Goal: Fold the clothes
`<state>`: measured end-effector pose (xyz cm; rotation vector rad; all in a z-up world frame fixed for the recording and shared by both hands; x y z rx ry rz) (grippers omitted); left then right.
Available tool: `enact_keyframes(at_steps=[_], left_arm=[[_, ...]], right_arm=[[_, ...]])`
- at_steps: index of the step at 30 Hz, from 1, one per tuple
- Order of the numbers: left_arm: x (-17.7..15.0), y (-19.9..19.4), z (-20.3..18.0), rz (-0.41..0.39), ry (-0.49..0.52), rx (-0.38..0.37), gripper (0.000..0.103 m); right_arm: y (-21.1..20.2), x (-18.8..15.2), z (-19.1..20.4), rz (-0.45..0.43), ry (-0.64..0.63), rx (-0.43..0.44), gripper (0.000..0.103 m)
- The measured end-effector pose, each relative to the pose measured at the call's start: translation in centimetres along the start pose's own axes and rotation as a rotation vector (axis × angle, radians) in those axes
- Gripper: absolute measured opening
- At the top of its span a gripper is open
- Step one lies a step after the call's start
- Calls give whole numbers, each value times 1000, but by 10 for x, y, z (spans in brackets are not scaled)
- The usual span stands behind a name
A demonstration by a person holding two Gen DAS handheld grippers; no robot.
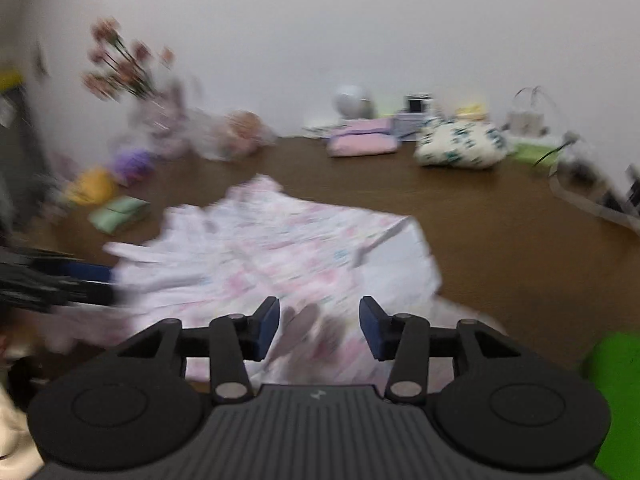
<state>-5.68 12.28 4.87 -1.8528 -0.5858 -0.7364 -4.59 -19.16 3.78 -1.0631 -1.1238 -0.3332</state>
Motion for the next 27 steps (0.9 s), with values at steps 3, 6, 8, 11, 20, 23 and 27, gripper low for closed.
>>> enact_keyframes(at_steps=[3, 6, 8, 11, 20, 23, 27], left_arm=[[-6, 6, -15, 17, 34, -26, 73], [-14, 14, -29, 47, 73, -34, 76], [-17, 23, -36, 81, 89, -14, 71], [-19, 32, -39, 120, 83, 7, 46], [-27, 4, -35, 113, 96, 19, 66], [-35, -6, -37, 105, 148, 8, 69], [-45, -8, -31, 93, 156, 11, 73]], right_arm=[[-10, -21, 0, 42, -24, -12, 47], [-14, -34, -12, 81, -24, -21, 44], [-12, -41, -23, 118, -14, 10, 35], [-3, -36, -43, 140, -20, -23, 26], [-33, -20, -66, -105, 72, -214, 59], [-47, -39, -48, -120, 64, 71, 60], [-33, -49, -10, -58, 4, 266, 65]])
Point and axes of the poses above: each gripper's, at about its wrist camera, not at the fingertips, and y roughly the way its jaws point, z to its left, x to its top, the point moved 1 cm from there along y, roughly the way its jaws point, and after that the axes turned 12 degrees about -y, right-handed, at the moved point
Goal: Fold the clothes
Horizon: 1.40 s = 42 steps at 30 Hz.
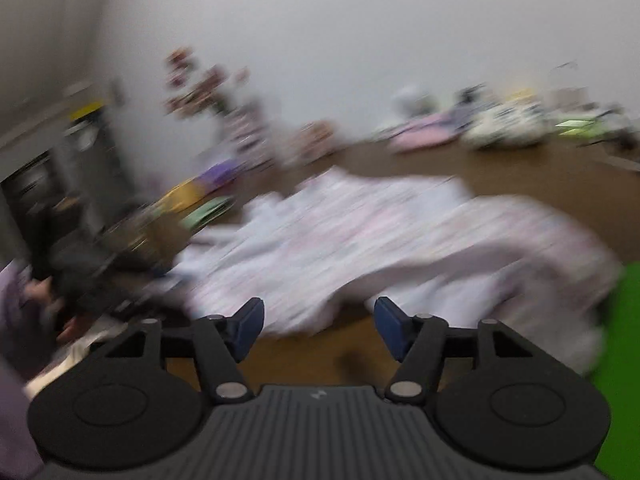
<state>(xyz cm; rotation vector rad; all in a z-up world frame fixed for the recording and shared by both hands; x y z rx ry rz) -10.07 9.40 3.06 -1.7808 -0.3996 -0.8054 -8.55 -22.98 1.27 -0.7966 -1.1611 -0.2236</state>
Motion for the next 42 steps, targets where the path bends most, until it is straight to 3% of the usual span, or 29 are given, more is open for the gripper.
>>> enact_keyframes(at_steps=[4, 6, 7, 8, 9, 10, 11, 13, 14, 15, 18, 19, 20, 21, 22, 24, 26, 27, 29, 32, 34, 36, 37, 38, 42], left_arm=[[-7, 0, 12, -46, -12, -11, 71], [-7, 0, 19, -74, -31, -39, 58], [-6, 0, 22, -78, -44, -61, 34], [-5, 0, 25, -78, -60, -87, 7], [-6, -3, 26, -88, -58, -108, 4], [-7, -8, 24, -102, -48, -126, 5], [-10, -16, 22, -124, -30, -138, 5], [-22, -33, 12, -136, 17, -142, 6], [-28, -41, 8, -138, 40, -142, 14], [-34, -47, 4, -125, 62, -152, 16], [-44, -64, -1, -117, 79, -234, 19], [-40, -67, 1, -143, 53, -247, 28], [-34, -70, 4, -175, 20, -249, 47], [-28, -73, 8, -207, -14, -252, 57], [-20, -71, 10, -223, -44, -222, 69], [-3, -57, 14, -209, -86, -138, 66], [10, -37, 17, -185, -157, -104, 65], [13, -29, 18, -170, -192, -110, 63], [12, -16, 17, -137, -247, -162, 53], [2, -3, 9, -108, -260, -216, 51], [-3, 4, 8, -89, -266, -215, 41], [-6, 10, 10, -74, -281, -195, 25], [-7, 10, 13, -68, -289, -193, 20], [-6, 11, 16, -62, -299, -197, 18], [2, 18, 26, -45, -336, -210, 15]], right_arm=[[31, 8, 8, 57, 0, -60, 65], [40, 9, 7, 57, 2, -82, 63], [44, 10, 7, 57, 4, -93, 60], [48, 12, 8, 53, 5, -71, 41], [48, 13, 9, 59, 11, -57, 28], [47, 15, 11, 68, 18, -48, 11], [46, 17, 12, 77, 25, -39, 8], [35, 21, 15, 72, 24, -25, 8], [22, 22, 17, 47, 2, -18, 8], [10, 21, 19, 29, -32, -7, 9], [-5, 12, 21, 110, -76, -13, 18], [-8, 10, 21, 138, -77, -32, 22], [-13, 10, 22, 138, -76, -45, 25], [-18, 11, 23, 132, -74, -55, 26], [-24, 13, 24, 125, -73, -65, 31], [-36, 22, 25, 67, -73, -102, 38], [-34, 38, 27, 20, -82, -146, 45], [-28, 47, 29, 8, -87, -171, 46], [3, 67, 34, 19, -114, -209, 61], [66, 93, 43, 94, -157, -197, 64], [100, 96, 47, 162, -189, -205, 63], [132, 97, 51, 232, -222, -215, 51], [149, 97, 54, 268, -238, -220, 32], [155, 95, 51, 286, -228, -220, 19], [170, 85, 36, 321, -172, -245, 13]])
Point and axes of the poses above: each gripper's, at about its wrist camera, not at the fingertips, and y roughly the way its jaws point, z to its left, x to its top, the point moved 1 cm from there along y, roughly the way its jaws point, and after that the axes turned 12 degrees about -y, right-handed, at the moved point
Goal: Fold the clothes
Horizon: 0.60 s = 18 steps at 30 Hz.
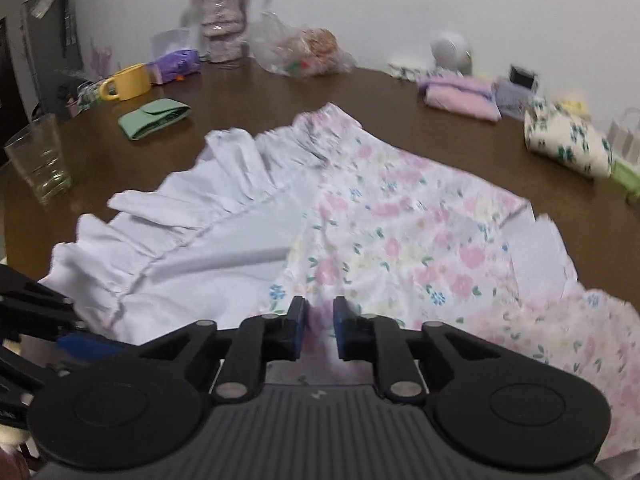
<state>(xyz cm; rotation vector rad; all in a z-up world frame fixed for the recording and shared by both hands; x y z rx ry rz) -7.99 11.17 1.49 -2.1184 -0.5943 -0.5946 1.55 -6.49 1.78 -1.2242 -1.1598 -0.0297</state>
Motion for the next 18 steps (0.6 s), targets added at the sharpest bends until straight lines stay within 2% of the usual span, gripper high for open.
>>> enact_keyframes(at_steps=[3, 5, 6, 7, 8, 9, 10, 11, 12, 13, 14, 18], left_arm=[[12, 12, -2, -4, -6, 23, 15], [17, 18, -9, -20, 13, 75, 17], [20, 18, -10, -25, 17, 97, 24], [20, 14, -10, -28, 20, 98, 38], [17, 2, -8, -48, 33, 74, 54], [13, -12, -6, -76, 50, 41, 61], [7, -26, -3, -104, 71, 18, 74], [1, -39, -1, -131, 95, 0, 84], [-5, -50, 1, -144, 121, -10, 85], [-11, -56, 2, -147, 142, -10, 86], [-17, -61, 2, -149, 160, -6, 86], [-34, -51, -3, -144, 205, 72, 86]], right_arm=[[17, 5, -8, 1, 16, -56, 12], [27, 12, -13, -14, 26, -106, 13], [30, 16, -16, -28, 36, -136, 13], [33, 19, -19, -43, 46, -166, 14], [27, 20, -21, -53, 63, -176, 16], [18, 20, -22, -63, 82, -180, 18], [1, 17, -23, -101, 88, -166, 30], [-20, 11, -22, -156, 83, -139, 52], [-38, 0, -20, -185, 76, -105, 60], [-54, -11, -18, -207, 69, -71, 62], [-70, -23, -16, -228, 61, -36, 62], [-86, -64, 0, -194, 40, 51, 61]])
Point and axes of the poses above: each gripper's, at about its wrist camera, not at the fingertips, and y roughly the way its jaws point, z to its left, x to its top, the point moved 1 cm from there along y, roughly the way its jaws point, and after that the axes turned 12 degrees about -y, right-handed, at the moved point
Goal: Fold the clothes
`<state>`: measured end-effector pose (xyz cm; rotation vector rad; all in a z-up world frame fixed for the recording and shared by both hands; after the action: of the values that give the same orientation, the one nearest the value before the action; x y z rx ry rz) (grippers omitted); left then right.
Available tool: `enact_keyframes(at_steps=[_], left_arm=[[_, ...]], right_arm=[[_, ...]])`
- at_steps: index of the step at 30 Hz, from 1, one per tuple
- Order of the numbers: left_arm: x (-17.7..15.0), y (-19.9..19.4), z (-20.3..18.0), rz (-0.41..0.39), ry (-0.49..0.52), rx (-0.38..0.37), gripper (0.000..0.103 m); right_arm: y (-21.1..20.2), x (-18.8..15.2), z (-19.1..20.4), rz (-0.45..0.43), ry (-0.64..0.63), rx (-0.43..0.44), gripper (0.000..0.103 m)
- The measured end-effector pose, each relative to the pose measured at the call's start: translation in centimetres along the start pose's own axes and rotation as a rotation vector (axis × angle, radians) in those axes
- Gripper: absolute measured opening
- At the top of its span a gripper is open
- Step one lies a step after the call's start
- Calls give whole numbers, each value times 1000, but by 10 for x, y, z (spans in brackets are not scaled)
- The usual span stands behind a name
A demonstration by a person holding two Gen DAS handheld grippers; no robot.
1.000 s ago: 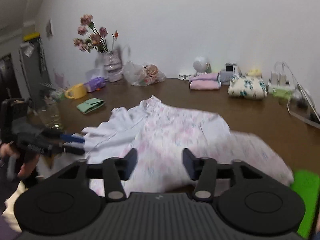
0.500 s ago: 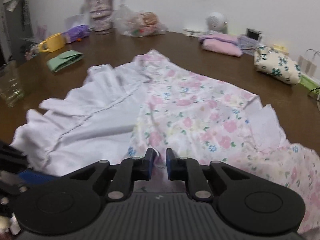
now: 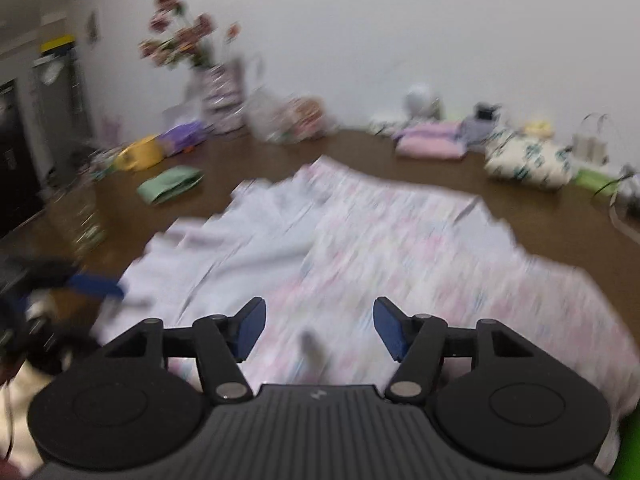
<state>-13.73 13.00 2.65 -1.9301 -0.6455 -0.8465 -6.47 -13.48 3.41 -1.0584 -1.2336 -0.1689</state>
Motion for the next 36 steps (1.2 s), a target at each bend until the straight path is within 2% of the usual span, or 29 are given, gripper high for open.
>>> enact_keyframes(at_steps=[3, 5, 6, 8, 10, 11, 13, 18, 19, 21, 22, 23, 24, 25, 26, 27, 28, 29, 32, 36], left_arm=[[-5, 7, -4, 22, 29, 54, 84], [-6, 8, -1, 42, 27, 69, 76], [-5, 10, 1, 51, 28, 78, 70], [-3, 12, 8, 60, 17, 103, 40], [0, 11, 16, 71, -1, 127, 24], [3, 10, 21, 80, -13, 136, 23], [11, 4, 31, 75, -16, 190, 23], [41, -26, 60, -109, -92, 437, 24], [43, -30, 63, -125, -123, 445, 25], [44, -37, 66, -134, -187, 418, 25], [40, -40, 61, -136, -183, 352, 32], [34, -42, 51, -139, -147, 275, 49], [26, -42, 41, -144, -103, 203, 60], [19, -41, 29, -150, -47, 151, 78], [11, -38, 17, -156, 15, 109, 83], [4, -32, 7, -154, 73, 79, 82], [0, -25, -1, -137, 111, 64, 82], [-2, -17, -5, -112, 121, 56, 82], [6, 9, -8, -37, 45, 49, 81], [24, 36, -9, 13, -41, 29, 79]], right_arm=[[2, -17, 10, 40, -21, 2, 55], [8, -21, 7, 66, -10, -21, 47], [10, -23, 5, 75, -7, -32, 46], [15, -25, 1, 91, 5, -47, 41], [19, -28, -3, 101, 17, -50, 39], [19, -28, -4, 103, 17, -49, 39], [19, -29, -5, 107, 14, -48, 38], [19, -29, -5, 115, -1, -49, 38], [20, -29, -4, 116, -4, -53, 38], [20, -29, -1, 119, -17, -66, 38], [20, -29, 0, 119, -20, -70, 38], [20, -30, 1, 120, -23, -74, 39], [19, -30, 2, 121, -26, -78, 39], [19, -30, 2, 119, -24, -80, 39], [19, -30, 1, 116, -17, -78, 39], [18, -30, 0, 112, -8, -76, 38], [18, -30, -2, 104, 4, -76, 33], [17, -30, -4, 95, 17, -75, 20], [10, -27, -9, 47, 59, -74, 15], [-3, -22, -12, -15, 82, -41, 14]])
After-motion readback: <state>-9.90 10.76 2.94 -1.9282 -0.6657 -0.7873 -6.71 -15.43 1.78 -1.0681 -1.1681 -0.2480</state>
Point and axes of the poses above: each gripper's, at about its wrist camera, not at the fingertips, and y roughly the way its jaws point, z to its left, x to its top, the point moved 1 cm from there along y, roughly the way its jaws point, and after that the axes turned 12 degrees about -y, right-handed, at the moved point
